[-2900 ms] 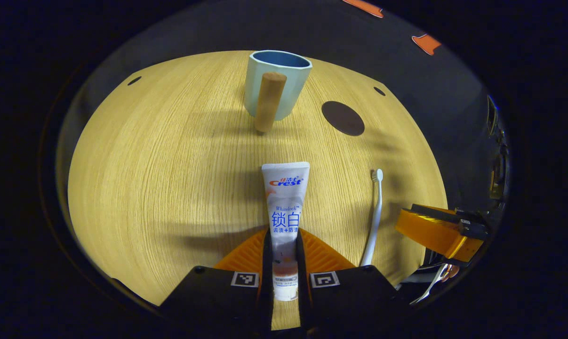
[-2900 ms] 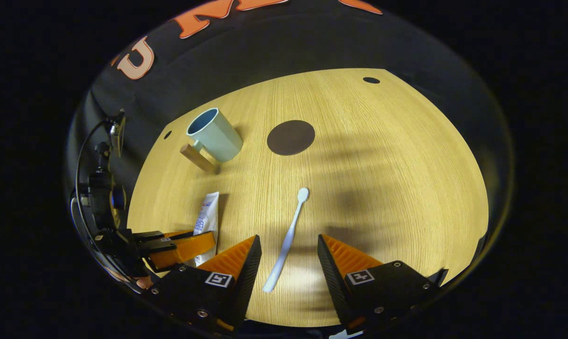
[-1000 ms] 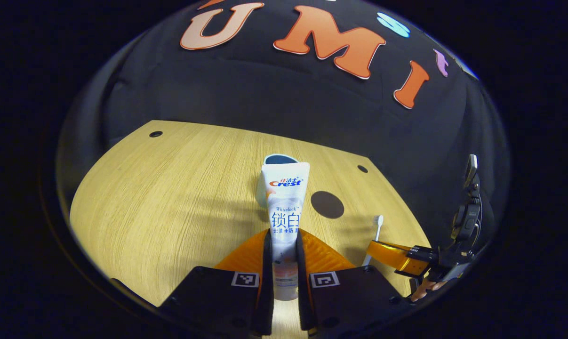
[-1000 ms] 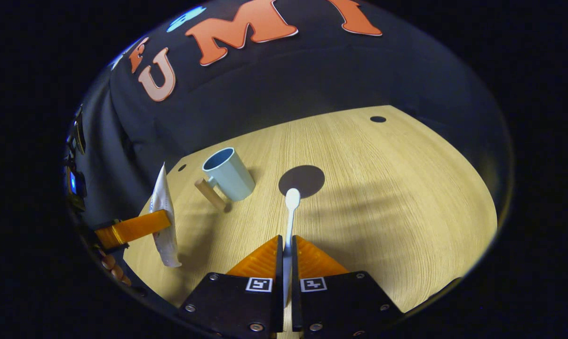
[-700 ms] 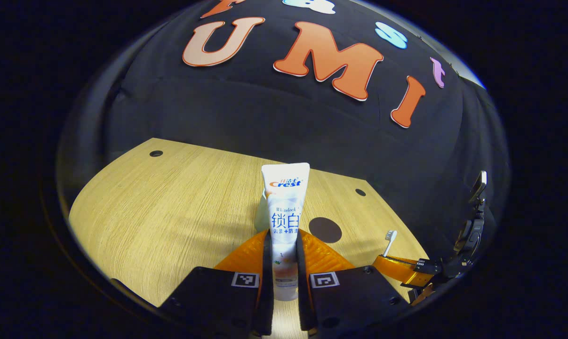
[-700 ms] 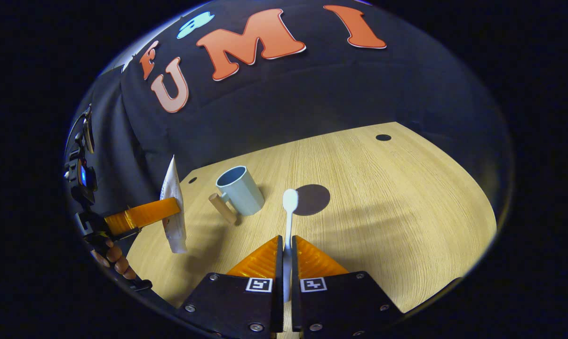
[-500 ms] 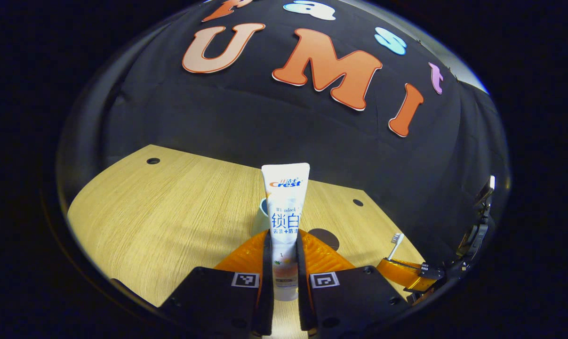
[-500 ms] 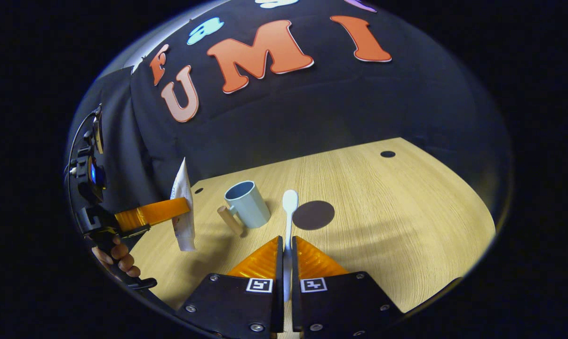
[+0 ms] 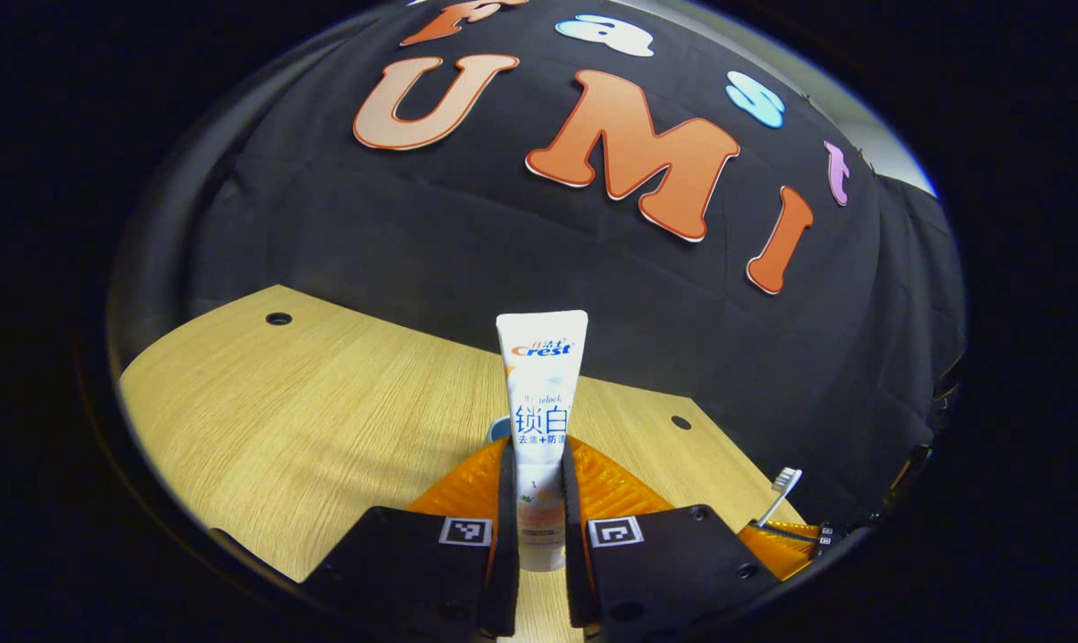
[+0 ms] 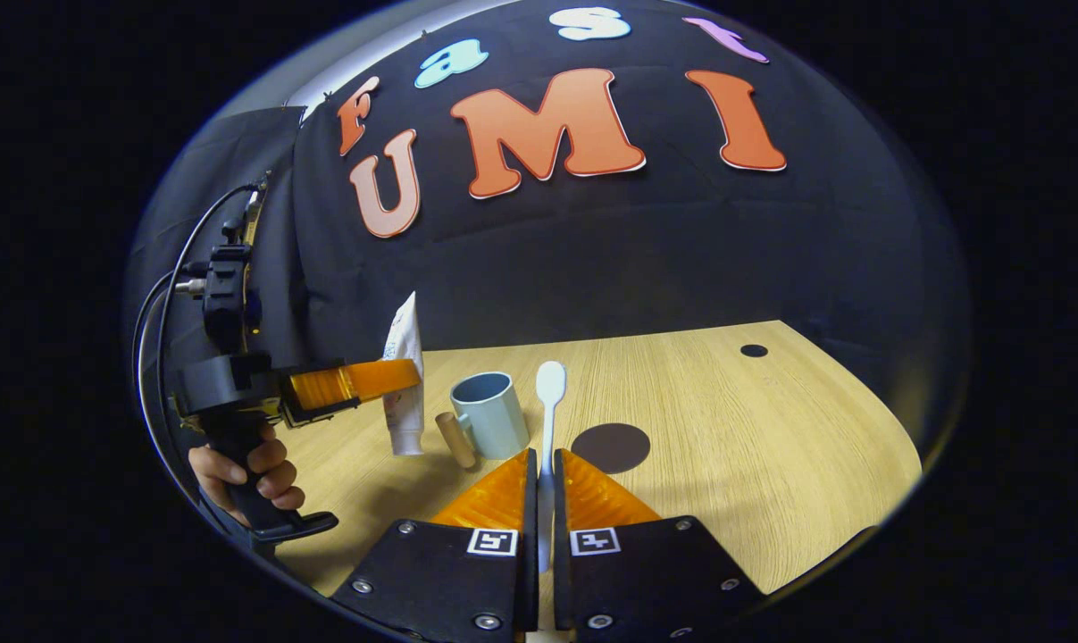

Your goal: Put the toothbrush and toothpaste on the desktop into the cup, then pick up the cup and place it on the coaster on the desktop.

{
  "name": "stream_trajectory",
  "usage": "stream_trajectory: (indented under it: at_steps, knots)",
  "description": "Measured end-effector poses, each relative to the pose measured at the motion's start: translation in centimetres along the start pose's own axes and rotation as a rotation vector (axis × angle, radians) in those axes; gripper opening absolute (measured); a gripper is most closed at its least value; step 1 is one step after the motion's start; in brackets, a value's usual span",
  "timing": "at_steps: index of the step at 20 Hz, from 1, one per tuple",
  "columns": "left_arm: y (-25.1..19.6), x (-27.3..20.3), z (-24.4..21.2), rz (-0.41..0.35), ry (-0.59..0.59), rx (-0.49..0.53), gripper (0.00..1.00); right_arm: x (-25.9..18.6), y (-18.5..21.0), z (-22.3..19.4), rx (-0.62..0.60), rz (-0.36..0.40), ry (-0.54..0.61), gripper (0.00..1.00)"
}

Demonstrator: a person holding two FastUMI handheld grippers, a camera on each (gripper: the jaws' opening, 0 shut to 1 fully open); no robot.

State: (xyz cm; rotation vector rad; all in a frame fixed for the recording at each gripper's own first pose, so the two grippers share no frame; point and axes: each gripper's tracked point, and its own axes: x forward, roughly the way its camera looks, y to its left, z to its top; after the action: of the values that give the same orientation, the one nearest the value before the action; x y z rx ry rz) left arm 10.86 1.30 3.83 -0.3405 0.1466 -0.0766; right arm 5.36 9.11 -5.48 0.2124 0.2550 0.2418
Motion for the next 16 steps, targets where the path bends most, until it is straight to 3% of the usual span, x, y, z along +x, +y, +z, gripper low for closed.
stream_trajectory:
  at_steps: [9, 16]
  knots:
    - [-0.4, 4.4, 4.1, -0.019, -0.139, 0.010, 0.25, 0.0, 0.1, 4.7, -0.007, 0.004, -0.131, 0.07]
    - [0.1, 8.0, 4.7, -0.026, -0.195, 0.054, 0.25, 0.8, -0.9, 6.7, -0.021, -0.025, -0.183, 0.07]
